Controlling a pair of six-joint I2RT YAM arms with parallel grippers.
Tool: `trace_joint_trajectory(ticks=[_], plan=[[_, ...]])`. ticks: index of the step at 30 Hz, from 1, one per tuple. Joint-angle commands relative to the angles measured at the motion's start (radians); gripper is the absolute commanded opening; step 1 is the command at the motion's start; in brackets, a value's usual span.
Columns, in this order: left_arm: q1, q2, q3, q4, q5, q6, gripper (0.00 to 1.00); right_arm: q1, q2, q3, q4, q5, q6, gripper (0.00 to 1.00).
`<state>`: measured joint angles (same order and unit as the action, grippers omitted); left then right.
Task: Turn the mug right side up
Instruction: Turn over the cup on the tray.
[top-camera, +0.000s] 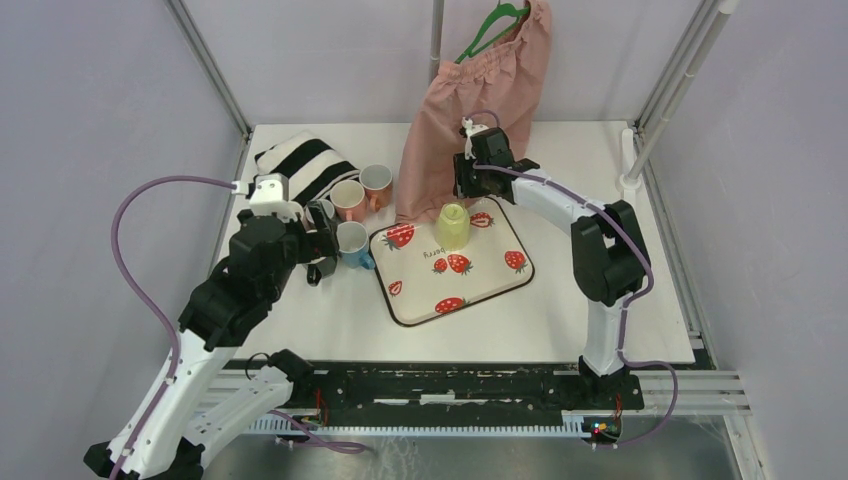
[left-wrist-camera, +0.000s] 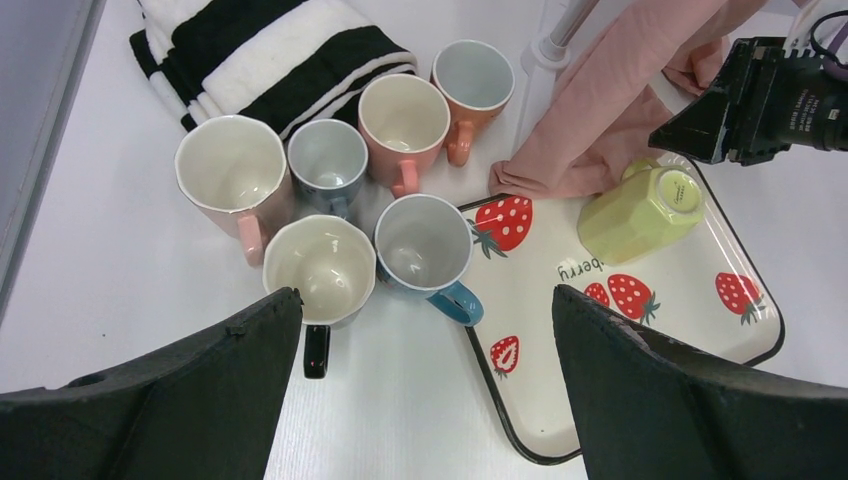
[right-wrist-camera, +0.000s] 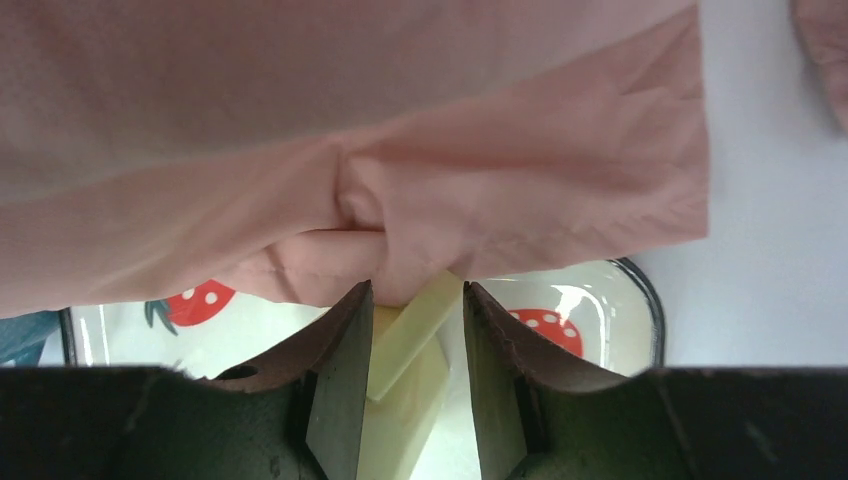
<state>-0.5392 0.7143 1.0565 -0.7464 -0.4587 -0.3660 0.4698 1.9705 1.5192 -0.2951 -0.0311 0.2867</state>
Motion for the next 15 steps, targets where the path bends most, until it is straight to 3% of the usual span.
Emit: trace_joint_trajectory(ticks=[1,15], plan=[[-0.002,0.011,0.003,0.027,0.029,-0.011,1.0,0.002,0.026,0.056,0.022,-0.104,-0.011,0.44],[-0.002,0.032,-0.007,0.028,0.053,-0.02,1.0,0.004,-0.052,-0.091,0.032,-0.298,-0.047,0.42]])
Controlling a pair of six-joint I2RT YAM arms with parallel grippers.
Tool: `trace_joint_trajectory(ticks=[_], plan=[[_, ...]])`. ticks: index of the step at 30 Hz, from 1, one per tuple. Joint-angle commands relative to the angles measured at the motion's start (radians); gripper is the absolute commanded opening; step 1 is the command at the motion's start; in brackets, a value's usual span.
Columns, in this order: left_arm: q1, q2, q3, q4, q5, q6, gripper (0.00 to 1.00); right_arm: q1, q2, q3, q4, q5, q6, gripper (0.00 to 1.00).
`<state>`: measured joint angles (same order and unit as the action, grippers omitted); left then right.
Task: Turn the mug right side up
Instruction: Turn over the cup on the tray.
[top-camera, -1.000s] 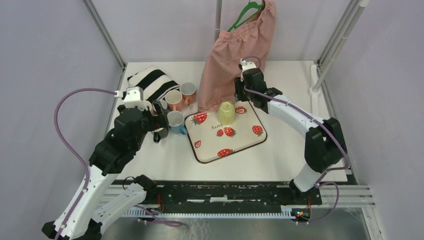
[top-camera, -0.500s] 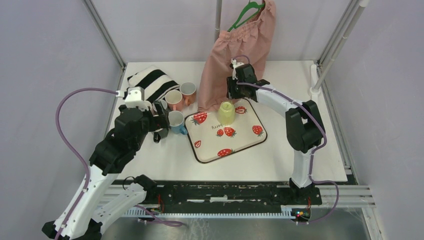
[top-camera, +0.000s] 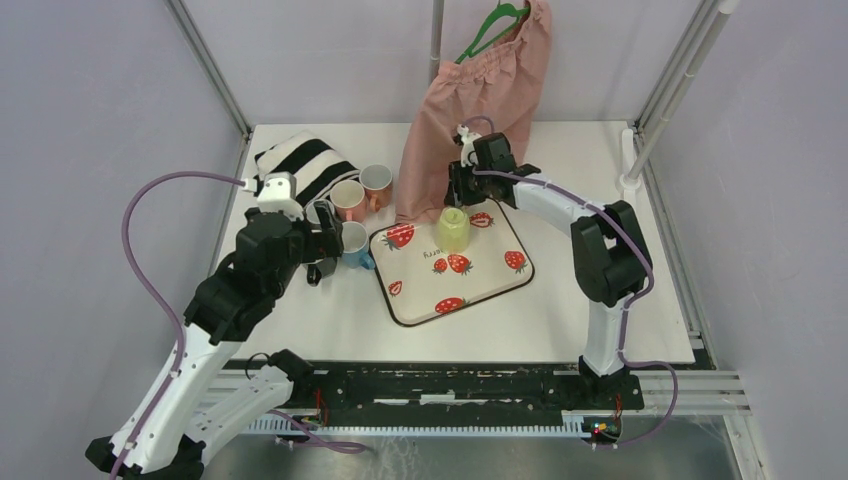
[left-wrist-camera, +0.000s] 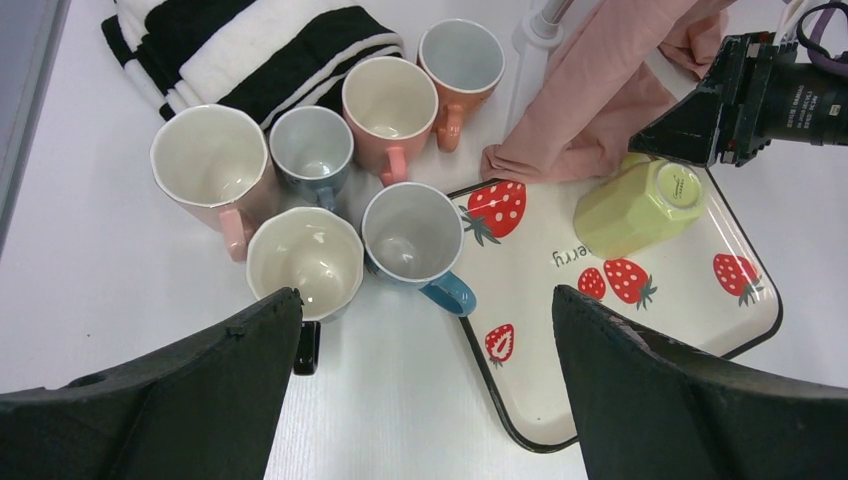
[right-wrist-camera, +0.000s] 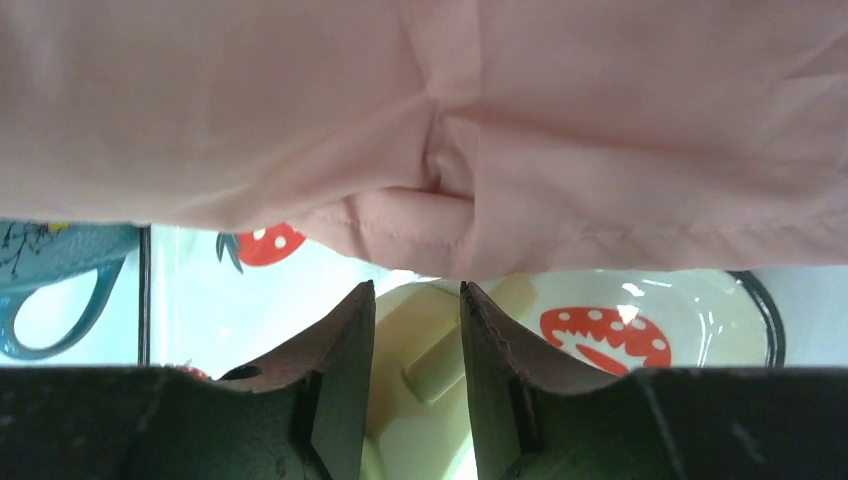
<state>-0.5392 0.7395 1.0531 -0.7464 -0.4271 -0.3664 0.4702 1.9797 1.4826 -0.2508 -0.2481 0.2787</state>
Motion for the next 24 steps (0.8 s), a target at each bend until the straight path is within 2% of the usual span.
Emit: trace_joint_trajectory(ticks=[1,11,24], plan=[[-0.001,0.01,-0.004,0.028,0.023,-0.02,1.0,0.004,-0.072,-0.072,-0.014,-0.087,-0.042,0.42],[-0.001,0.031,-0.009,0.033,0.036,-0.023,1.0,0.006,-0.165,-0.2,-0.015,-0.159,-0.078,0.41],[-0.001,0.065,-0.01,0.049,0.057,-0.022,1.0,0.008,-0.281,-0.283,-0.193,0.161,-0.16,0.4]])
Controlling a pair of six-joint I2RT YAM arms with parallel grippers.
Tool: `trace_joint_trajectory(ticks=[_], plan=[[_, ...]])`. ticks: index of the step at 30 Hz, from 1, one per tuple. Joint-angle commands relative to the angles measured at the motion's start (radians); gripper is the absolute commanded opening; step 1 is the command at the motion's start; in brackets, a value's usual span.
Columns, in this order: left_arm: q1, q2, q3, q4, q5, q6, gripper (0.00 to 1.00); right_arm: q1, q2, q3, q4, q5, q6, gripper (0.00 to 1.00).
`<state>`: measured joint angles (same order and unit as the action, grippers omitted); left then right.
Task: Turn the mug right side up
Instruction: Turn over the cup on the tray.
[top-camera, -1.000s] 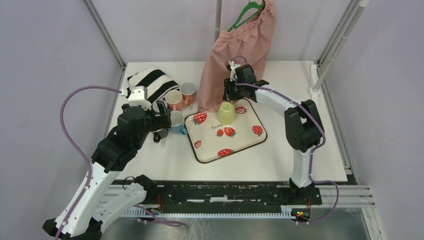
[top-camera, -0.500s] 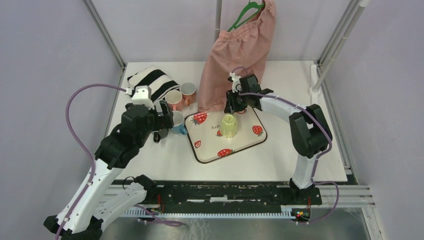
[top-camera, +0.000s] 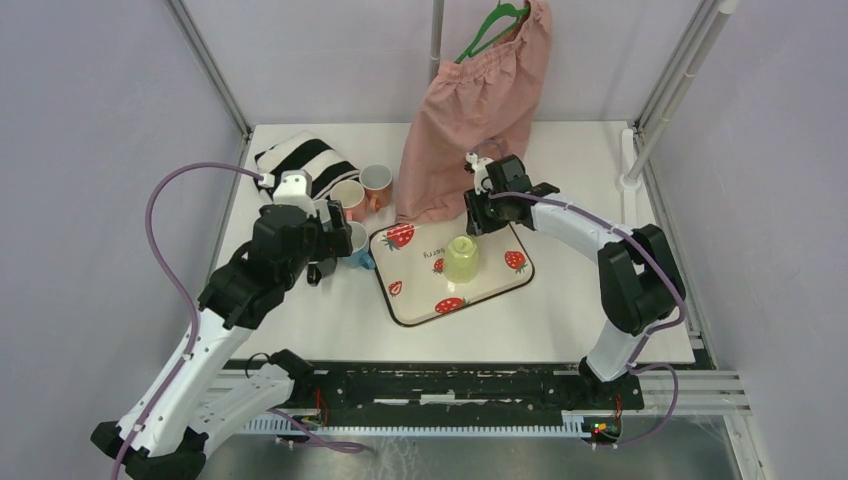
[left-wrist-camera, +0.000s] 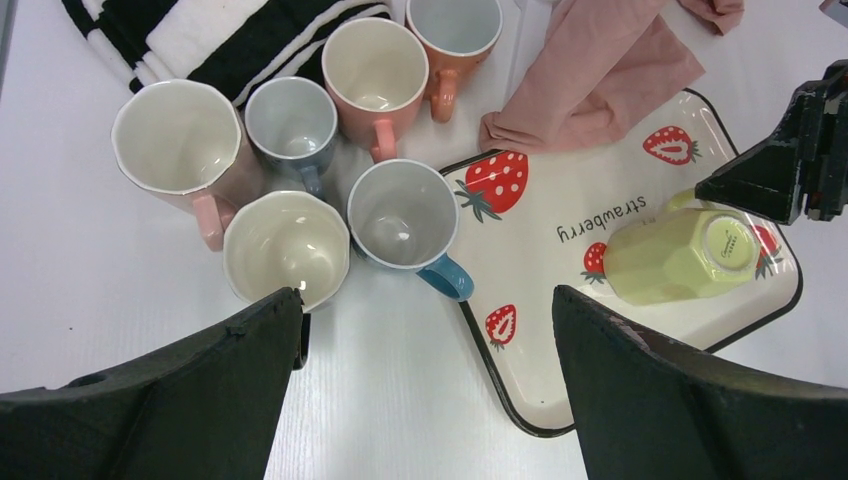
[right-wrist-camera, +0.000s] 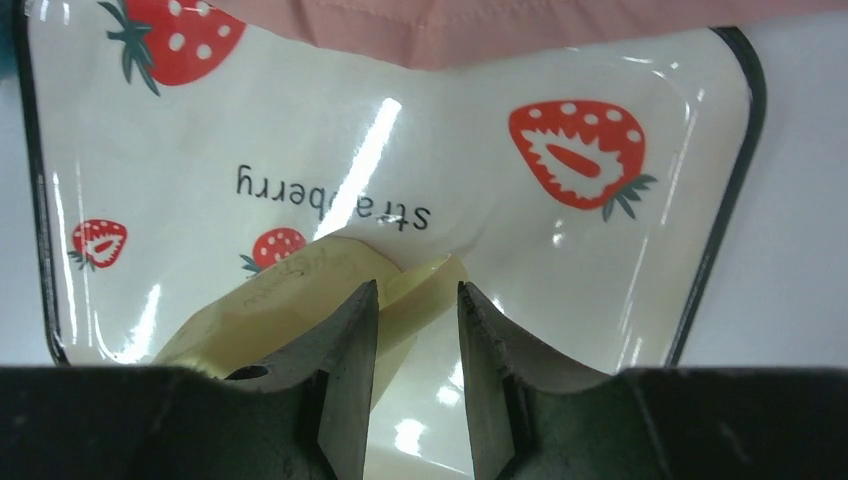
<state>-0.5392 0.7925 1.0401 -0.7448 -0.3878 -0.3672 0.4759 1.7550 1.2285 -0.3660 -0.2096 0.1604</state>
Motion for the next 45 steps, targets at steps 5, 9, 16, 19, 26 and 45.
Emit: trace_joint_trajectory(ticks=[5,9,16,19,26,45], plan=[[-0.001,0.02,-0.005,0.054,0.025,-0.022,1.0,0.001,-0.097,-0.073,-0.121,0.161,-0.066,0.4],[-0.001,0.024,-0.012,0.06,0.032,-0.027,1.0,0.002,-0.132,-0.109,-0.145,0.145,-0.068,0.4],[-0.001,0.035,-0.018,0.07,0.047,-0.034,1.0,0.003,-0.196,-0.166,-0.176,0.088,-0.072,0.4],[-0.001,0.043,-0.02,0.076,0.053,-0.035,1.0,0.005,-0.222,-0.198,-0.172,0.033,-0.068,0.4],[-0.001,0.057,-0.025,0.087,0.062,-0.039,1.0,0.047,-0.253,-0.248,-0.146,-0.098,-0.045,0.4],[-0.001,0.062,-0.038,0.099,0.057,-0.04,1.0,0.086,-0.456,-0.284,-0.107,-0.034,-0.14,0.44]])
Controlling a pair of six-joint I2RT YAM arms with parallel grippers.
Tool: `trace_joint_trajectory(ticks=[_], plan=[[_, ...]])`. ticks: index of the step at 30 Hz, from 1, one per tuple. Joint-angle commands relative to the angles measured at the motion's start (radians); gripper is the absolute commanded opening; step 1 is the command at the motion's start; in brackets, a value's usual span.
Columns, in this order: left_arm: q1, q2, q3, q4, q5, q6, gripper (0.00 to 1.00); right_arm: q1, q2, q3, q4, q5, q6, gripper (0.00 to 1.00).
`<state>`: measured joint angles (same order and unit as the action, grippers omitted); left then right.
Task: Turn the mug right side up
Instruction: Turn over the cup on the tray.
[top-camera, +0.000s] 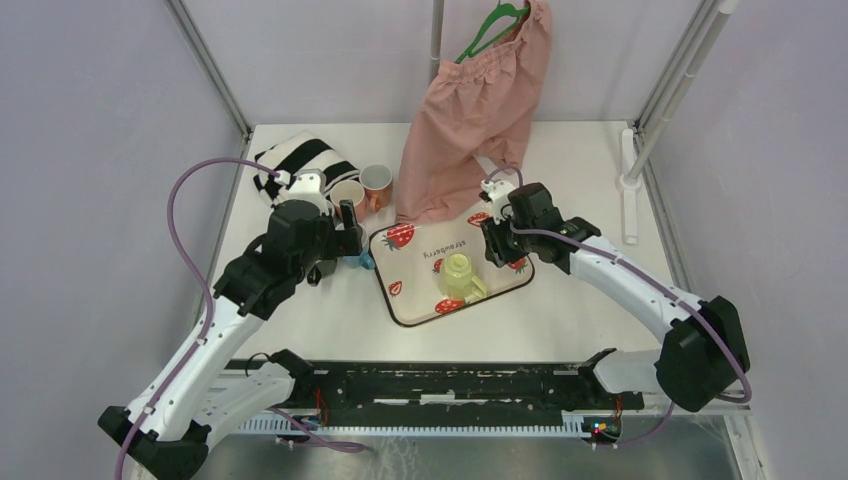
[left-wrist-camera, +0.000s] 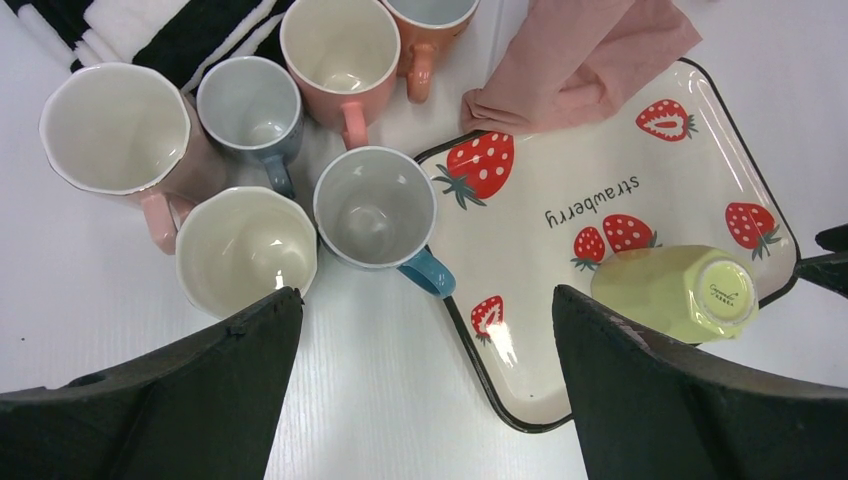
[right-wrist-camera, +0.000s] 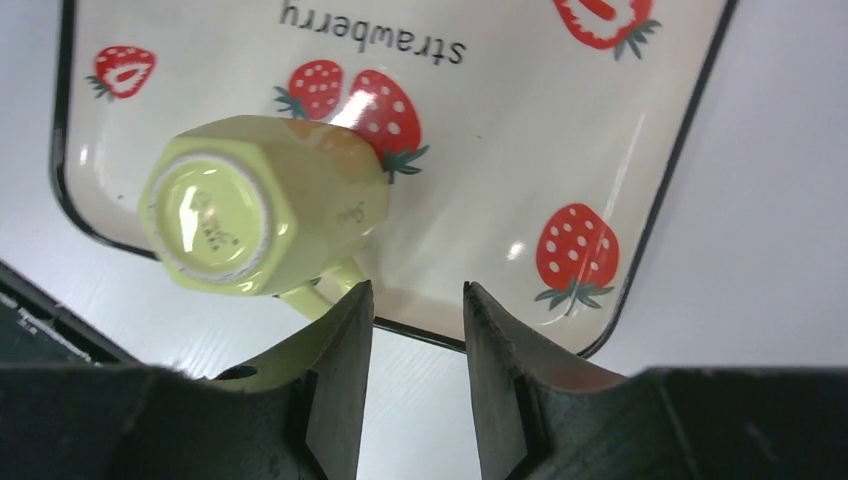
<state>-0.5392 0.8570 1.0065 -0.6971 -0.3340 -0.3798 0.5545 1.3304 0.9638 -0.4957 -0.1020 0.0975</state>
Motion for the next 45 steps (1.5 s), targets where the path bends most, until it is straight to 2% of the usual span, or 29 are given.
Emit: trace_joint_trajectory(ticks=[1,14,27,36,45], plan=[[-0.001,-0.003,-0.006,0.052,0.002,-0.028,1.0,0.012,-0.03,-0.021,0.015,-0.18,-0.089,0.45],[-0.001,-0.02,-0.011,0.056,0.0,-0.023,1.0,0.122,0.063,-0.044,0.049,-0.152,-0.162,0.5],[-0.001,-0.032,-0.005,0.041,-0.011,-0.021,1.0,0.17,0.155,-0.032,0.093,-0.058,-0.167,0.45],[-0.002,-0.029,-0.003,0.038,-0.011,-0.02,1.0,0.174,0.171,-0.021,0.105,-0.039,-0.156,0.29],[-0.001,-0.039,-0.017,0.04,-0.01,-0.028,1.0,0.174,0.108,-0.037,0.141,0.024,-0.156,0.04]])
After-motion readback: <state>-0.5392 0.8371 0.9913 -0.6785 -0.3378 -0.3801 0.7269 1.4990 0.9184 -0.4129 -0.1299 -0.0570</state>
